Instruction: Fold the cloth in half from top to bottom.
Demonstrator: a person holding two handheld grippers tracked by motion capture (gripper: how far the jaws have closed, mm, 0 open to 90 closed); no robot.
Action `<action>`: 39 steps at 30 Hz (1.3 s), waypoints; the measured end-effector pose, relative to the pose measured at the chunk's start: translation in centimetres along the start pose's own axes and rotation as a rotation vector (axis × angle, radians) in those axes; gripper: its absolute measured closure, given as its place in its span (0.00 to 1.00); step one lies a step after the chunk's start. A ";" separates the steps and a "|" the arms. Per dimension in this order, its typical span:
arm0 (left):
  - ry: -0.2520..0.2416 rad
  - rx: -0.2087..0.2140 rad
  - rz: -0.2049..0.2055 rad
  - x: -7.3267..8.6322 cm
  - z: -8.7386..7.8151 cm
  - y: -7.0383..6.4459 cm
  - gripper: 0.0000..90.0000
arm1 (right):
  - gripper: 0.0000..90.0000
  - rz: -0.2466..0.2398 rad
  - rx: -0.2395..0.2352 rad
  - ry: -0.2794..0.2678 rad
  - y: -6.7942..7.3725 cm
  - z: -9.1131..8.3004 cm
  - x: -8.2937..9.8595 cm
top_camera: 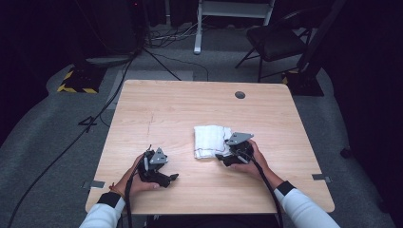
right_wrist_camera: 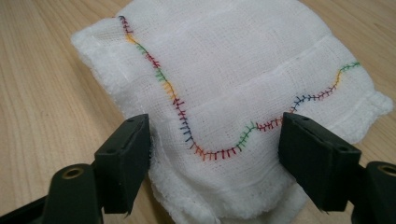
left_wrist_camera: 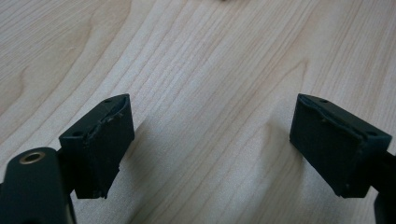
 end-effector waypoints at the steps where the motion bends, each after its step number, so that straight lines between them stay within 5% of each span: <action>1: 0.001 -0.001 0.001 0.0 0.0 0.0 0.15 | 0.29 -0.003 -0.001 0.002 0.0 -0.1 0.0; 19: -0.003 -0.007 -0.009 0.1 0.0 -0.2 0.16 | 0.31 -0.090 -0.001 0.027 -0.4 -4.3 1.3; 39: -0.001 -0.018 -0.028 0.1 -0.1 -0.3 0.16 | 0.31 -0.045 0.077 0.077 -2.1 -8.8 7.7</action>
Point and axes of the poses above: each handheld gripper's, and its own axes: z roughly forward along the jaws, x roughly out of its underside, y roughly to its left, the point moved 1 cm from there along z, roughly forward along the jaws, and after that the axes turned 15 degrees about y, right-handed, at the moved point
